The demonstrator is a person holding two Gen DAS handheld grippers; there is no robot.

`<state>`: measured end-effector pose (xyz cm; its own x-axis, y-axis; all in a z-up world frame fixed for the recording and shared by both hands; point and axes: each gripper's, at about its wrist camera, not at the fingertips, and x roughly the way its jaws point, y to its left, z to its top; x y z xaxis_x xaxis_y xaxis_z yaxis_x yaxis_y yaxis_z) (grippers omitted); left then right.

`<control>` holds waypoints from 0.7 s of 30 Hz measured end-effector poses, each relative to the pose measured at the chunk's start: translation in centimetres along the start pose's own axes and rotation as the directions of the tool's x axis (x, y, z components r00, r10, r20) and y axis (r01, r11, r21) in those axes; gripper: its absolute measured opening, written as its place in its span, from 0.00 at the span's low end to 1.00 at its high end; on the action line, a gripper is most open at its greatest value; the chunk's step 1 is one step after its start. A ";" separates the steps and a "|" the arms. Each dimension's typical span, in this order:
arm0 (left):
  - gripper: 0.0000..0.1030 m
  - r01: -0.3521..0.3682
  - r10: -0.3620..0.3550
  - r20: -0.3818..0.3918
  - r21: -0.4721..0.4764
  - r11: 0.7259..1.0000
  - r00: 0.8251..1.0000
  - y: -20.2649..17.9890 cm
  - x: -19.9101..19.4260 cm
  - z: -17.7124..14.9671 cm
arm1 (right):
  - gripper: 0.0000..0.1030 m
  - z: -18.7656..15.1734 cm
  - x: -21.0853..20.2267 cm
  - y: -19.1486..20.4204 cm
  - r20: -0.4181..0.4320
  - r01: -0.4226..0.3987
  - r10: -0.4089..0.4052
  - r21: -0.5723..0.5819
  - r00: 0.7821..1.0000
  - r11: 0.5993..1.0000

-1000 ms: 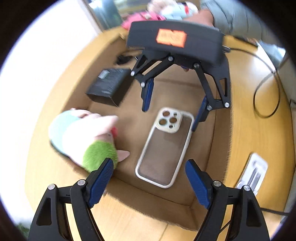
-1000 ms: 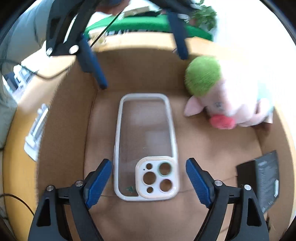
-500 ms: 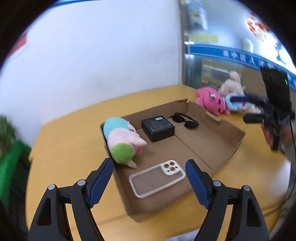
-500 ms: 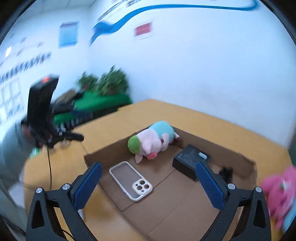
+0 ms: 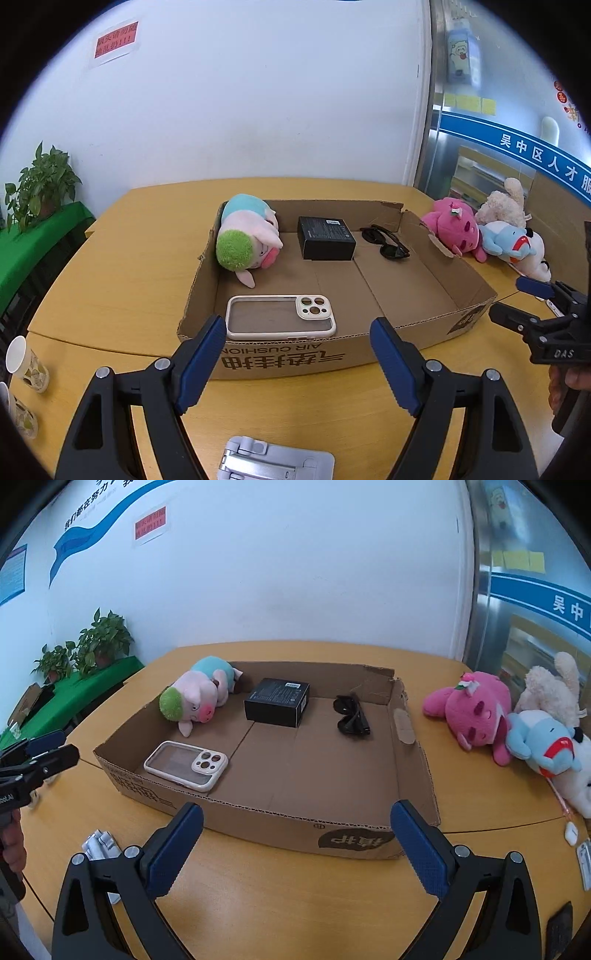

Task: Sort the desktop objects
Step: 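Withdraw both grippers and move toward the white phone stand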

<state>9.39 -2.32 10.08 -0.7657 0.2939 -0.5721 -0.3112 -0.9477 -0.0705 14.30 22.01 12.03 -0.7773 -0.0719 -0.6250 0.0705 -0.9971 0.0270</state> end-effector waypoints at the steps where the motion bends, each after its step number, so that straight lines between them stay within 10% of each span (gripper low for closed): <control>1: 0.79 -0.004 0.004 0.000 -0.006 1.000 1.000 0.0 0.2 -0.1 | 1.00 -0.3 -0.9 -0.1 0.005 0.007 -0.007 -0.001 1.000 1.000; 21: 0.78 -0.035 0.034 -0.019 -0.034 0.999 0.999 2.5 1.6 -0.3 | 1.00 -2.2 0.4 -2.0 -0.027 0.073 -0.072 0.052 0.997 0.996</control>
<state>7.60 -4.25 8.74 -0.7652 0.2593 -0.5892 -0.2652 -0.9610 -0.0784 15.22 24.04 10.00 -0.7632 0.0009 -0.6461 -0.0191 -0.9996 0.0211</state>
